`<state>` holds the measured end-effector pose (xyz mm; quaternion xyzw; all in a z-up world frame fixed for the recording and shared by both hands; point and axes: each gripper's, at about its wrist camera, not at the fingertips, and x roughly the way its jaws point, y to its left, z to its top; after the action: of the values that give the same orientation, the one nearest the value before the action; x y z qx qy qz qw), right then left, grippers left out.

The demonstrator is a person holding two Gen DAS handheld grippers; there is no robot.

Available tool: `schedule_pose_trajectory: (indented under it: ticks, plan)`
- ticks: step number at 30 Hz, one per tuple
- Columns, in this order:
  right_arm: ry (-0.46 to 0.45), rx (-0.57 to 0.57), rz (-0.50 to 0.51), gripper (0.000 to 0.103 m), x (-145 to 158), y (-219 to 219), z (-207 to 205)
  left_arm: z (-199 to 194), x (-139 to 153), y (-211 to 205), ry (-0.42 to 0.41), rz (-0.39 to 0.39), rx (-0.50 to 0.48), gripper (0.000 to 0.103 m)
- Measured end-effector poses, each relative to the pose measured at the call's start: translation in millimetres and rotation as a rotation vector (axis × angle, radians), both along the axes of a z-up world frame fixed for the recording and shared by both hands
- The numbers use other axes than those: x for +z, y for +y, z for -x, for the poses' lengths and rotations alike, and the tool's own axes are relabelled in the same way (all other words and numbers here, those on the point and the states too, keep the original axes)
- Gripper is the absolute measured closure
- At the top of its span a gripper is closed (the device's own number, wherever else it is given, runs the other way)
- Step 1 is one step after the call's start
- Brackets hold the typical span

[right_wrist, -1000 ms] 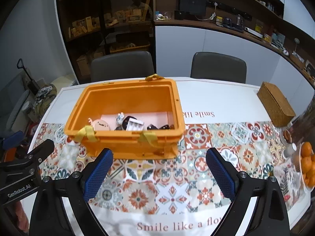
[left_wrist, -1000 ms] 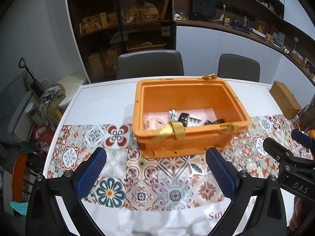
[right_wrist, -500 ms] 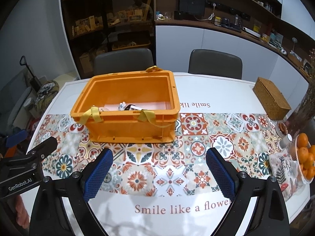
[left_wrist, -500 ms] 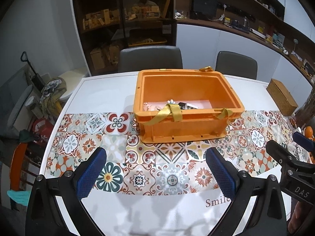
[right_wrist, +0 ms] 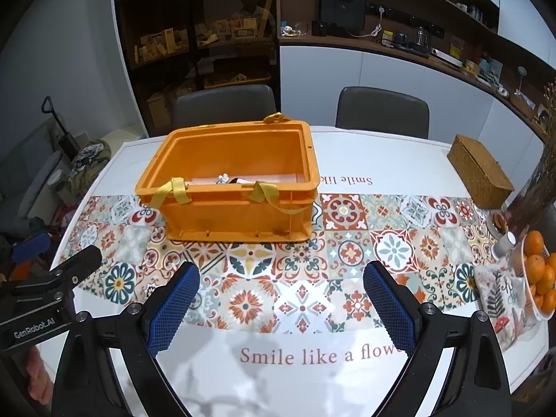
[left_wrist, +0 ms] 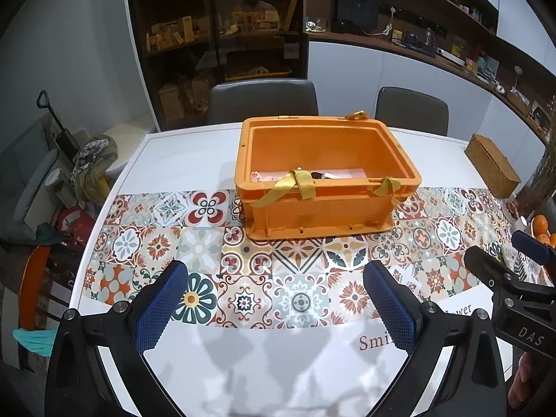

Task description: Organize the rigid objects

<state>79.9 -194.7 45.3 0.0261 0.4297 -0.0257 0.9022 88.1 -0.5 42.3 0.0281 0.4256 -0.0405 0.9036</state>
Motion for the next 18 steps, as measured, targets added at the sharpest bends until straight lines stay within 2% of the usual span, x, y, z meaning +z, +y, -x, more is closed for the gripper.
schedule_pose_trajectory:
  ticks: [18]
  plan:
    - [0.001, -0.009, 0.001, 0.007, -0.4, -2.2, 2.2, 2.1, 3.8, -2.7, -0.006, -0.004, -0.010, 0.000]
